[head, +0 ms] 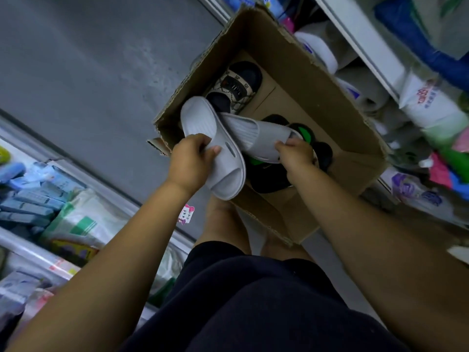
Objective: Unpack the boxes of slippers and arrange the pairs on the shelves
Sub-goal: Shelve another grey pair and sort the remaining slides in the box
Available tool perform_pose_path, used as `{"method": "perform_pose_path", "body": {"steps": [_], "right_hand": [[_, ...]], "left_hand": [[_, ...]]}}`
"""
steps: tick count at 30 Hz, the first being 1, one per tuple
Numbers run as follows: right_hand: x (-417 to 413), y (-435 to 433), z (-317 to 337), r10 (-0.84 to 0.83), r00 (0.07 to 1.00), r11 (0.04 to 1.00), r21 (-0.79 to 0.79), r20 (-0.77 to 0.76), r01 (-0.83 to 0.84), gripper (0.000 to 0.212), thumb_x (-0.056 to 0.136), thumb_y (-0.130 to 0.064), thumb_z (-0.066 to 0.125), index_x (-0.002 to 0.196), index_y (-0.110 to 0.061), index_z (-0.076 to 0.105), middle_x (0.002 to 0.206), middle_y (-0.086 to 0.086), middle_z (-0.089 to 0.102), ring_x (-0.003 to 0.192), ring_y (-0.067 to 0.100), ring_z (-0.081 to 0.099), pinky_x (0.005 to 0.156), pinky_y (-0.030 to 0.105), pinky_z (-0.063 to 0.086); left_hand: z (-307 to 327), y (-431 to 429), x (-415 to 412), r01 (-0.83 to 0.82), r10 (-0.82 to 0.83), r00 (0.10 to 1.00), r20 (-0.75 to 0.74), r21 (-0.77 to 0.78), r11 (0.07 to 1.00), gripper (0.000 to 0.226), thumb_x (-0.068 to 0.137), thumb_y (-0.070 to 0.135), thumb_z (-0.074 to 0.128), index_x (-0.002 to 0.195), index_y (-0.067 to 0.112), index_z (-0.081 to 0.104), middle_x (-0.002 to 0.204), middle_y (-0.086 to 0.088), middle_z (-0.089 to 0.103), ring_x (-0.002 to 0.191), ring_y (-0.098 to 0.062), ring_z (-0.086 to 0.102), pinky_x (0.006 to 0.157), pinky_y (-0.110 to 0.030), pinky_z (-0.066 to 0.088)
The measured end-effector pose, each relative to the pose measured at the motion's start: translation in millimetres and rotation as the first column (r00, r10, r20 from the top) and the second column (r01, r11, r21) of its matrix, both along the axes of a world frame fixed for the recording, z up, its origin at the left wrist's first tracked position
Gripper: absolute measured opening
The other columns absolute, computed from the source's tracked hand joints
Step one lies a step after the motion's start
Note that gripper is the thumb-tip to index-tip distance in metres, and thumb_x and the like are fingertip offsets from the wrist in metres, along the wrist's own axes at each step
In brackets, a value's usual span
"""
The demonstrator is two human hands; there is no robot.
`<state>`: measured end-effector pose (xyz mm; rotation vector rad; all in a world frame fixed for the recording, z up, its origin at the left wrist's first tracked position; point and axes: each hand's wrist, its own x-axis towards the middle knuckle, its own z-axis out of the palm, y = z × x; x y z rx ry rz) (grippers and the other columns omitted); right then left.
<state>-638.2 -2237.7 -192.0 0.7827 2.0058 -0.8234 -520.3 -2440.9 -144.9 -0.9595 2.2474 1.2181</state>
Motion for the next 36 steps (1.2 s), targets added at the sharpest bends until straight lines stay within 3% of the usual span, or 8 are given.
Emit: {"method": "perform_pose_path", "body": {"steps": [8,14,18,21,25,29,33,36], "right_hand": [[49,70,21,-0.518,0.805,0.807,-0.148,0.288,0.572,0.031,0.1,-0.024,0.06,0.129,-0.013,0.057,0.11,0.007,0.071,0.094,0.015,0.071,0.072,0.026,0.057],[56,64,55,-0.379,0.891,0.871,-0.228,0.249,0.434,0.032,0.098,-0.038,0.061,0.122,-0.017,0.06,0.117,0.006,0.072,0.098,0.015,0.072,0.08,0.033,0.057],[52,63,85,-0.162,0.964,0.855,-0.458,0.213,0.245,0.03,0.096,-0.026,0.066,0.125,-0.024,0.057,0.12,0.001,0.068,0.109,0.018,0.067,0.086,0.036,0.059],[52,74,80,-0.111,0.994,0.925,-0.366,0.001,0.104,0.035,0.097,-0.012,0.063,0.132,-0.017,0.057,0.119,0.001,0.068,0.109,0.016,0.066,0.088,0.032,0.057],[52,105,63,-0.275,0.956,0.943,-0.224,-0.099,0.248,0.032,0.096,-0.014,0.066,0.127,-0.016,0.056,0.119,0.002,0.067,0.111,0.021,0.065,0.102,0.047,0.052],[55,130,53,-0.402,0.912,0.897,-0.232,-0.075,0.376,0.024,0.095,-0.013,0.067,0.117,-0.016,0.056,0.113,-0.001,0.067,0.11,0.021,0.066,0.1,0.048,0.053],[57,147,48,-0.5,0.866,0.837,-0.255,0.006,0.484,0.039,0.096,-0.007,0.064,0.133,-0.004,0.052,0.122,0.007,0.065,0.111,0.019,0.066,0.09,0.03,0.057],[61,154,45,-0.512,0.858,0.828,-0.245,0.035,0.504,0.041,0.096,-0.006,0.064,0.135,-0.002,0.052,0.125,0.008,0.065,0.112,0.018,0.066,0.086,0.026,0.058]], "left_hand": [[9,35,2,0.026,-0.028,0.999,0.028,0.086,0.996,0.031,0.096,0.026,0.067,0.085,-0.002,0.063,0.079,-0.024,0.059,0.076,-0.038,0.054,0.065,-0.045,0.043],[17,48,-19,0.033,-0.026,0.999,-0.041,0.161,0.986,0.035,0.098,0.028,0.063,0.077,0.001,0.056,0.067,-0.011,0.047,0.062,-0.021,0.043,0.06,-0.035,0.037],[25,65,-48,0.042,-0.026,0.998,-0.056,0.323,0.945,0.021,0.101,0.024,0.062,0.103,0.005,0.071,0.093,-0.009,0.067,0.09,-0.024,0.066,0.078,-0.038,0.057],[19,80,-64,-0.042,0.058,0.998,-0.027,0.409,0.911,0.028,0.099,0.023,0.065,0.121,0.006,0.069,0.113,-0.002,0.069,0.109,-0.017,0.066,0.097,-0.04,0.056],[-7,101,-61,-0.228,0.205,0.973,0.107,0.311,0.923,0.055,0.092,0.028,0.074,0.139,0.013,0.05,0.136,-0.007,0.058,0.125,-0.023,0.057,0.104,-0.043,0.051],[-44,114,-38,-0.385,0.204,0.875,0.439,0.376,0.843,0.098,0.069,0.044,0.087,0.147,0.007,0.041,0.14,-0.008,0.056,0.126,-0.026,0.056,0.103,-0.047,0.052],[-66,151,-19,-0.627,0.227,0.732,0.642,0.506,0.592,0.063,0.09,0.018,0.076,0.144,-0.002,0.049,0.144,-0.012,0.057,0.124,-0.028,0.06,0.102,-0.043,0.053],[-67,177,-9,-0.788,0.326,0.599,0.732,0.466,0.402,0.052,0.094,0.009,0.069,0.142,0.004,0.05,0.139,-0.005,0.061,0.106,-0.017,0.065,0.074,-0.024,0.057]]}}
